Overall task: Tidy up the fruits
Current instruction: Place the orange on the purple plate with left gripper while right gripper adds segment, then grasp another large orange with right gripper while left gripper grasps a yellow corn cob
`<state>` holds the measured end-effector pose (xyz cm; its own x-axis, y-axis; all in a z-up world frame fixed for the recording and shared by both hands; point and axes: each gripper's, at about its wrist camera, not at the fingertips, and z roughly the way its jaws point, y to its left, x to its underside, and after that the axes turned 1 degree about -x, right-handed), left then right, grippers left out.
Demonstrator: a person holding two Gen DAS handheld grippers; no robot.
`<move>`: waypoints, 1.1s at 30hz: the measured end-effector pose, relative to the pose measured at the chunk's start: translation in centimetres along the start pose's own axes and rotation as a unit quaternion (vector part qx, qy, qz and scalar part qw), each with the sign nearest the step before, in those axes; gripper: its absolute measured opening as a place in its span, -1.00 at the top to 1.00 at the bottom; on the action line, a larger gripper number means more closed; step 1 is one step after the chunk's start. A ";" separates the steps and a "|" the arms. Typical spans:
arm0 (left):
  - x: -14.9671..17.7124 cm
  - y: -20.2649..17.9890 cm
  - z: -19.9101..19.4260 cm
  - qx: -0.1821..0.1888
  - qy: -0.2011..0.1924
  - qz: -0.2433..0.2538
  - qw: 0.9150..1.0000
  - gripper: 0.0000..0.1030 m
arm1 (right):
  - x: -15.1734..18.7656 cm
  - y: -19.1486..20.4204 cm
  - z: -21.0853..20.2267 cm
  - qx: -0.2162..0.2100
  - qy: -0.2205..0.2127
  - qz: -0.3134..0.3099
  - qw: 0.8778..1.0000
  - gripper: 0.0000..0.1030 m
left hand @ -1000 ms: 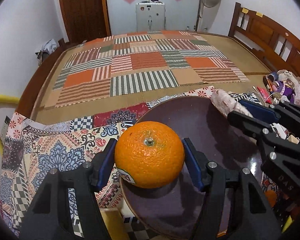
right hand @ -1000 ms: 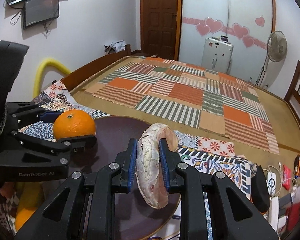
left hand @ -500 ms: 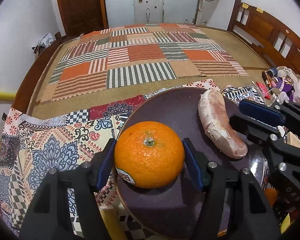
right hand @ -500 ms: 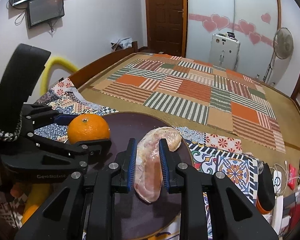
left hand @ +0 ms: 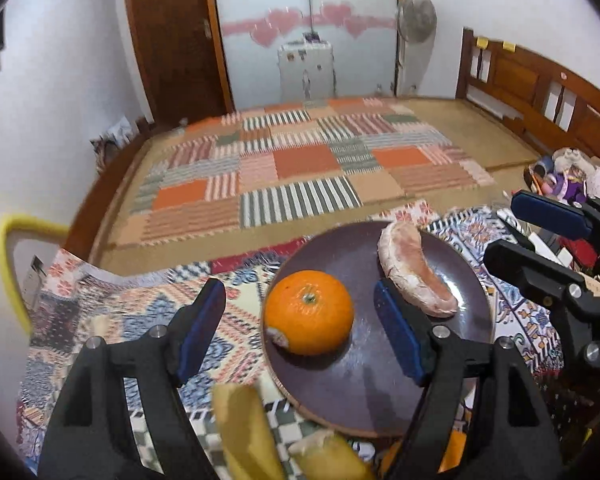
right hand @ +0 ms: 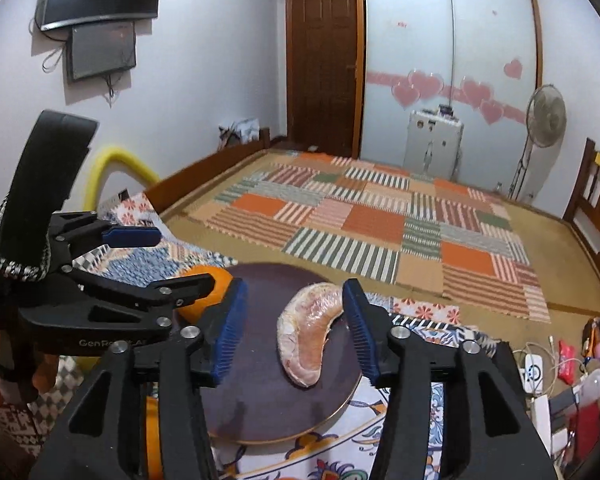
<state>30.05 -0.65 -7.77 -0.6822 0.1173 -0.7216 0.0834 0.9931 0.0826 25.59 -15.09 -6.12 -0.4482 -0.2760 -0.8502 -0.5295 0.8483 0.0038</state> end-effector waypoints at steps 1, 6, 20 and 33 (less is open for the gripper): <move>0.3 0.1 -1.1 -0.002 -0.012 -0.001 1.000 -0.52 | 0.0 0.3 -0.6 -0.001 -0.008 0.000 1.000 0.04; 1.5 0.8 -5.5 -0.006 -0.051 -0.008 0.999 -0.57 | 0.4 1.6 -2.5 -0.007 -0.032 -0.004 0.999 0.02; 6.9 2.4 -11.7 -0.004 -0.081 -0.022 0.996 -0.58 | 4.1 3.9 -4.0 -0.022 -0.026 0.001 0.999 -0.10; 12.8 3.7 -10.0 0.000 -0.042 -0.027 0.999 -0.57 | 8.1 6.6 -0.9 -0.049 0.033 -0.001 0.998 -0.11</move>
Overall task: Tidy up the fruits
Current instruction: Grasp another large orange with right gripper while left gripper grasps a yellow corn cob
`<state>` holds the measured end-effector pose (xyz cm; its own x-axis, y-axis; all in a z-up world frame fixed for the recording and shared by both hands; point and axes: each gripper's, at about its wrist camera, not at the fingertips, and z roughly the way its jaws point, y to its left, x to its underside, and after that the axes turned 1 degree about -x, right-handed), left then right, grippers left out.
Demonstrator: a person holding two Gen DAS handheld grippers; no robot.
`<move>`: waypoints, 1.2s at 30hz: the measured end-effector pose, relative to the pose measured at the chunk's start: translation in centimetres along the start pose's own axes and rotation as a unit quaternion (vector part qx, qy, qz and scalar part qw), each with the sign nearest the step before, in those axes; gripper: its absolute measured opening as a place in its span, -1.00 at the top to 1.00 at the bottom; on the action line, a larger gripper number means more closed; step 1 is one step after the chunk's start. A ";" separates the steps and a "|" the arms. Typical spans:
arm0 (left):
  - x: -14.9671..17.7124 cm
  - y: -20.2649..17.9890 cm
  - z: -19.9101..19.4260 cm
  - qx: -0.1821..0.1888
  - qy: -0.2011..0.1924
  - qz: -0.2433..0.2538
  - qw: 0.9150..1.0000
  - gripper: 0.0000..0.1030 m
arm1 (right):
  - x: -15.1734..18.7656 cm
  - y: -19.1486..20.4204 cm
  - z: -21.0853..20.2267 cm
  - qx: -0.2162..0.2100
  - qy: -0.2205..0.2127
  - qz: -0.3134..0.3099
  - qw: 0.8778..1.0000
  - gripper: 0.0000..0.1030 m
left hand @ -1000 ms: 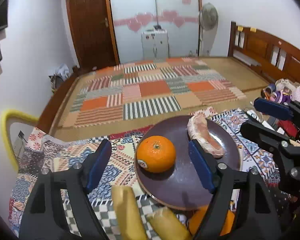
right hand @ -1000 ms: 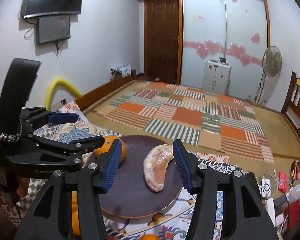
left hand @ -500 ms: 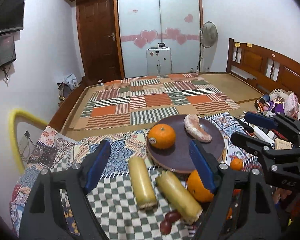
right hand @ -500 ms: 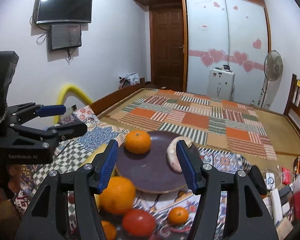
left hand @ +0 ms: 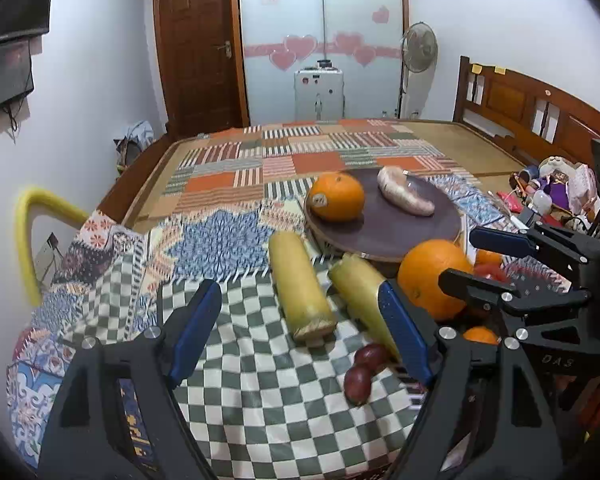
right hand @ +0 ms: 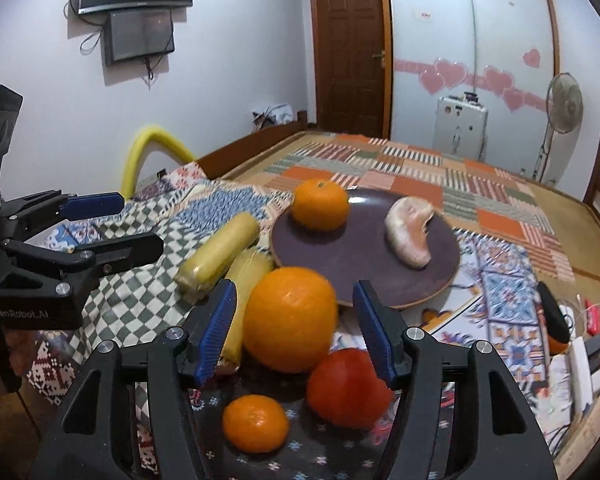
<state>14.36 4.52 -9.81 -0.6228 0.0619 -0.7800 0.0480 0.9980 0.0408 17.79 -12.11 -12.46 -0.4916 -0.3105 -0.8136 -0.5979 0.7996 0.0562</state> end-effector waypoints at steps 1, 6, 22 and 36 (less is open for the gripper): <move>0.4 0.3 0.3 0.004 0.005 -0.004 1.000 -0.57 | 0.1 0.1 0.1 0.000 0.002 -0.001 1.000 -0.11; 1.6 1.4 1.2 0.015 0.017 -0.027 0.999 -0.38 | 0.3 0.0 0.8 0.003 0.010 0.005 1.000 -0.11; 1.8 0.7 2.4 0.032 0.031 -0.014 0.999 -0.05 | 0.3 0.3 1.2 0.003 0.023 0.015 1.000 -0.05; -1.3 0.4 7.2 0.028 0.079 -0.019 0.996 0.16 | -1.7 -2.0 -1.6 0.026 -0.029 0.025 0.999 -0.04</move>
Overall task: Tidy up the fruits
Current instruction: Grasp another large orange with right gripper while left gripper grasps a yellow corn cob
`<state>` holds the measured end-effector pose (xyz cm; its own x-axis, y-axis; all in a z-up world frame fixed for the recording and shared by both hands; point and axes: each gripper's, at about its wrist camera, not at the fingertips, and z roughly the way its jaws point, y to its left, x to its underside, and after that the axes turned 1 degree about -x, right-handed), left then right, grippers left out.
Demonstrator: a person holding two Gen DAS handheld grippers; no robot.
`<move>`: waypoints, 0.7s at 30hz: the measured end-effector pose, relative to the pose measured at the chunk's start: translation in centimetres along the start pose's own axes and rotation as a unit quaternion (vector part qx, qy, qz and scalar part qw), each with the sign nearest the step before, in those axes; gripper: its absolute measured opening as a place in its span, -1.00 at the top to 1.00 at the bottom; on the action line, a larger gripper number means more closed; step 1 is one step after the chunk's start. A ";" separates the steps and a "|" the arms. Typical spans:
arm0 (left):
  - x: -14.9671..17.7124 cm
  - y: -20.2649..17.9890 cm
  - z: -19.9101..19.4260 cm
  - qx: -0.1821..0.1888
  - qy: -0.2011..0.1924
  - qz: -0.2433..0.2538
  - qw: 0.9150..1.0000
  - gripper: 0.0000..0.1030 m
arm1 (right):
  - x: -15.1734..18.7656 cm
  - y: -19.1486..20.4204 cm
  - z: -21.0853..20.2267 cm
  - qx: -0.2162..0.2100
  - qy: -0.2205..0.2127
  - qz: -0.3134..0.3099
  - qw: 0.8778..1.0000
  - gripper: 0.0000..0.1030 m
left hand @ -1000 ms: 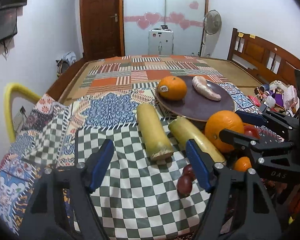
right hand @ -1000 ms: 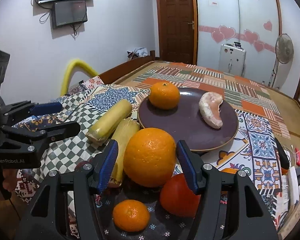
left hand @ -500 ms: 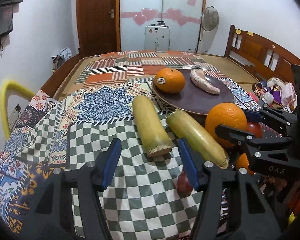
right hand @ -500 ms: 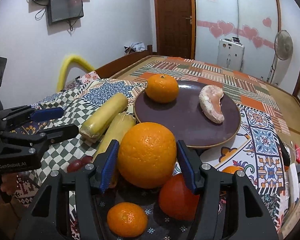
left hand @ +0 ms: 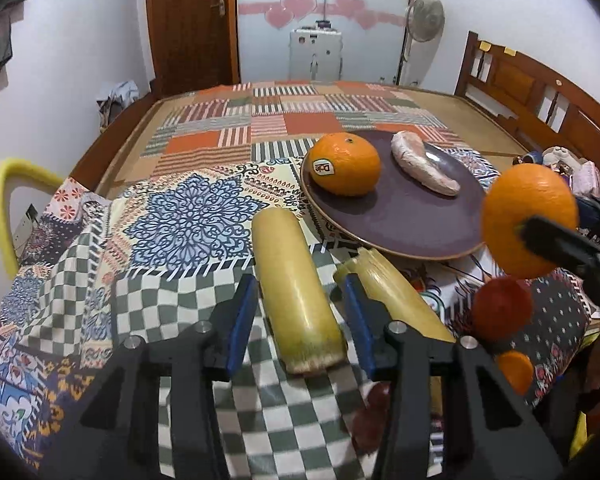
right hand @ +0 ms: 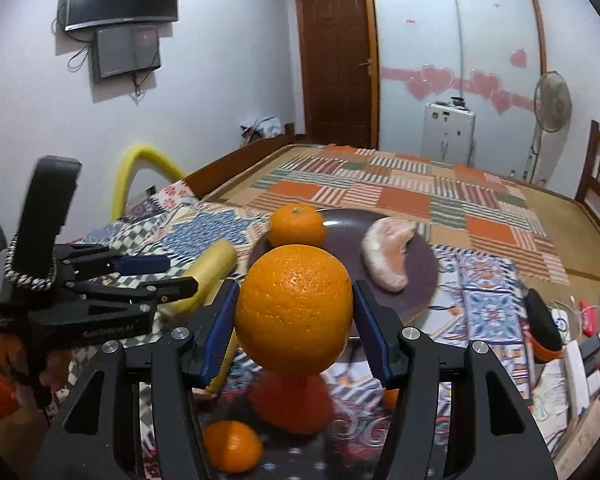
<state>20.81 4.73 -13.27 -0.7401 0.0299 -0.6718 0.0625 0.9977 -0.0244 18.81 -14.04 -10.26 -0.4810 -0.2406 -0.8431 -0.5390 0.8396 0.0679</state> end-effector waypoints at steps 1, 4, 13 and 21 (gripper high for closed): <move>-0.4 0.2 0.6 -0.001 0.008 -0.005 1.000 0.19 | 0.0 -0.4 -0.1 0.003 0.000 0.003 1.000 -0.04; -0.9 0.7 1.9 -0.001 0.026 -0.014 1.000 0.31 | 0.2 -1.4 -0.3 0.013 0.000 0.009 1.000 -0.04; -2.2 0.7 3.6 -0.008 0.042 -0.012 0.999 0.28 | 0.6 -3.1 -0.4 0.022 0.002 0.021 1.000 -0.04; -3.1 1.4 5.7 -0.005 0.061 -0.023 0.998 0.21 | 0.7 -3.8 -0.4 0.022 0.001 0.020 1.000 -0.04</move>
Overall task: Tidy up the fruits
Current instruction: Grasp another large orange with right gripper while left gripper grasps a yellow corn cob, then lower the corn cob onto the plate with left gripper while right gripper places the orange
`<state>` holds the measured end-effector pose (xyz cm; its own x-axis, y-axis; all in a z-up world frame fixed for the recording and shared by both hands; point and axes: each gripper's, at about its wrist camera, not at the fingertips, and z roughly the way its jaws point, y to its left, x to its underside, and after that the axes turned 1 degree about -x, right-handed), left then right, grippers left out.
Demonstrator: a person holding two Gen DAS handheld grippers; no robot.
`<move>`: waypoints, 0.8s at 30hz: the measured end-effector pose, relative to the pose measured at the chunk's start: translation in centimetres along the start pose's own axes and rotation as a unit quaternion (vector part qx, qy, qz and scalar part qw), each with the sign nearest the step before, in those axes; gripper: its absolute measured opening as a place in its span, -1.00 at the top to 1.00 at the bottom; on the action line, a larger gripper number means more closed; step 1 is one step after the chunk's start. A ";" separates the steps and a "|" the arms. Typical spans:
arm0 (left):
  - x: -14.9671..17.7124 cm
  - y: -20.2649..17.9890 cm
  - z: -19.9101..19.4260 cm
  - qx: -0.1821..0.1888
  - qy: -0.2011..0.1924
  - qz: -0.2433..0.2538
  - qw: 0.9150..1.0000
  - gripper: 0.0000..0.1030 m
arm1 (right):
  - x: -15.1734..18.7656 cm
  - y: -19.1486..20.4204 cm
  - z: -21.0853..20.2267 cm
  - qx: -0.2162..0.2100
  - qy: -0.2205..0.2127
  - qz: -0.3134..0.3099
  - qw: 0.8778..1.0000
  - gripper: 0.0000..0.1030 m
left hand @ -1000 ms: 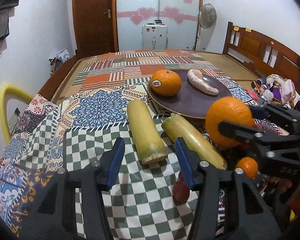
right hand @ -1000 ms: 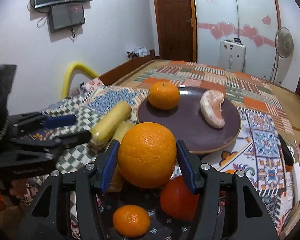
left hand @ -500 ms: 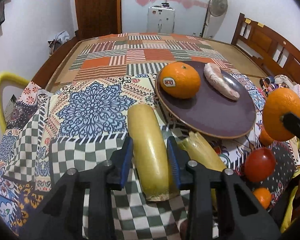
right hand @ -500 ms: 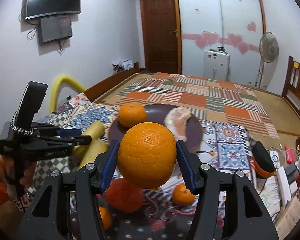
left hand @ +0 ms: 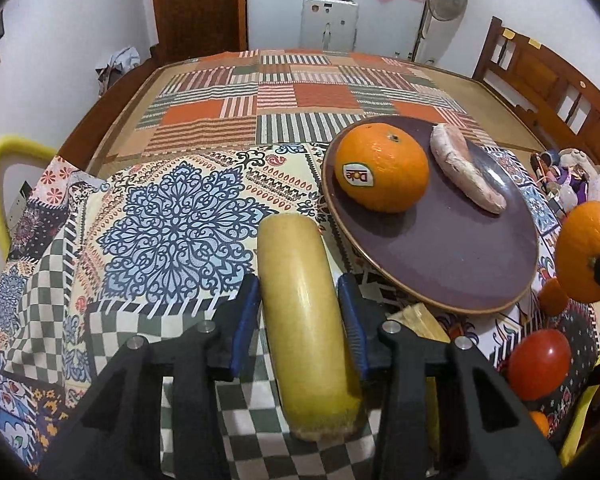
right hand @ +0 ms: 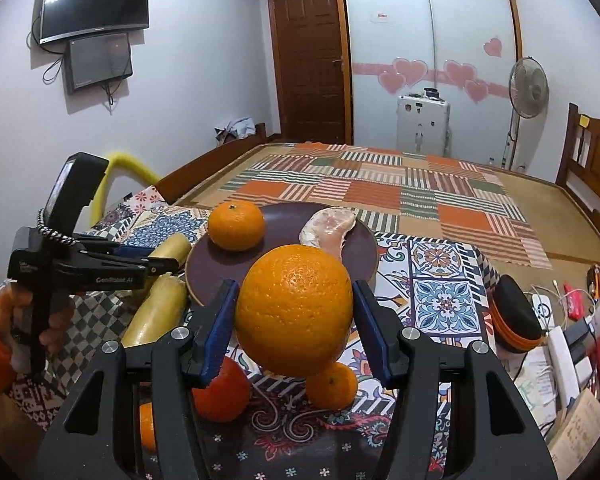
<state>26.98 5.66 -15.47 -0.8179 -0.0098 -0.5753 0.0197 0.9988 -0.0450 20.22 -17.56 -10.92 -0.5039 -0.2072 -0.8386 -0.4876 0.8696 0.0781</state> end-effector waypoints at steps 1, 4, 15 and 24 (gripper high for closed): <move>-0.1 0.0 0.2 0.001 0.001 -0.001 1.000 0.21 | 0.0 0.0 0.0 0.000 0.000 0.000 1.000 -0.04; -0.3 0.1 0.8 0.002 0.000 -0.005 1.000 0.20 | 0.0 -0.1 0.0 0.001 0.000 0.000 1.000 -0.04; 0.4 -0.3 -3.5 -0.007 -0.062 0.023 0.998 0.27 | -0.5 -1.5 0.4 0.007 -0.004 0.011 1.000 -0.04; 0.0 -1.3 -8.8 0.006 -0.125 0.033 0.992 0.29 | -1.0 -2.1 0.0 0.014 -0.012 0.013 1.000 -0.04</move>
<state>21.89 4.78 -8.16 -0.6471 0.0432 -0.7612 0.0763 0.9971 -0.0082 21.74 -19.13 -10.23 -0.4977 -0.1743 -0.8496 -0.4553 0.8863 0.0849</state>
